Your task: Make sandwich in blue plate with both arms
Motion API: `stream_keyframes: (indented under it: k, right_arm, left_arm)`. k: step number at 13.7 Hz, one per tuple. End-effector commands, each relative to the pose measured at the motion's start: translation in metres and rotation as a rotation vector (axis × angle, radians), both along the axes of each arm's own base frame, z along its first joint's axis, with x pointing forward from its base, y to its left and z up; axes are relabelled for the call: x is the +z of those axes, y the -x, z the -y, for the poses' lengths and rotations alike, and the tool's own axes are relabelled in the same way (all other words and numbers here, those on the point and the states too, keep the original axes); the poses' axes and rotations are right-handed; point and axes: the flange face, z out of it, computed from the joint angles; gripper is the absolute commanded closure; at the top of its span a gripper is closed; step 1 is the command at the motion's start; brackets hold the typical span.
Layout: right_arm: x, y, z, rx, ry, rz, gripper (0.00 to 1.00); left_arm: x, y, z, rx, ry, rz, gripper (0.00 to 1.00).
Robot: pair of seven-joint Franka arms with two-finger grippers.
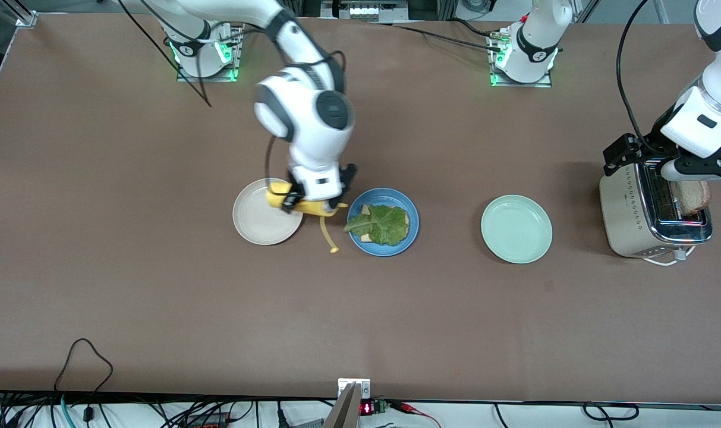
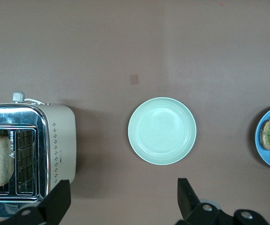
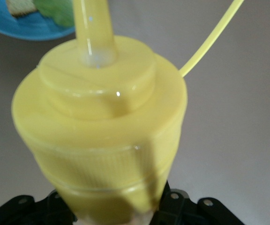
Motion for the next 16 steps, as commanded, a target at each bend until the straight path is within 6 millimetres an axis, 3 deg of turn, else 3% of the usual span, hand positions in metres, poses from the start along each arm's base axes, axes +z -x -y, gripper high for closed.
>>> stream_keyframes:
  k: [1,3,4,6,8,10,12,13,16]
  right_arm:
    - [0.048,-0.002,0.107,0.035,-0.158,-0.045,1.0]
    - [0.057,-0.008,0.187,0.071,-0.271,-0.061,1.0]
    - [0.057,-0.01,0.223,0.103,-0.323,-0.074,1.0]
    - [0.044,-0.012,0.284,0.14,-0.432,-0.093,1.0]
    - [0.028,-0.01,0.337,0.187,-0.539,-0.094,1.0]
    - [0.009,-0.004,0.392,0.242,-0.637,-0.078,1.0]
    - [-0.026,0.003,0.449,0.3,-0.735,-0.062,1.0]
    - [-0.039,0.008,0.476,0.328,-0.78,-0.043,1.0]
    - [-0.082,0.028,0.532,0.391,-0.918,-0.012,1.0]
  left_arm:
    - [0.006,-0.001,0.001,-0.013,0.004,0.002,0.0]
    - [-0.013,-0.012,-0.01,0.001,-0.005,-0.03,0.0]
    - [-0.018,-0.018,-0.025,0.025,-0.003,-0.038,0.0]
    - [-0.031,-0.029,-0.06,0.082,0.001,-0.054,0.0]
    - [-0.05,-0.038,-0.111,0.1,0.004,-0.082,0.0]
    - [-0.076,-0.044,-0.179,0.008,0.024,-0.113,0.0]
    - [-0.108,-0.045,-0.239,-0.076,0.057,-0.144,0.0]
    - [-0.119,-0.043,-0.256,-0.105,0.066,-0.153,0.0]
    - [-0.158,-0.032,-0.299,-0.139,0.104,-0.196,0.0]
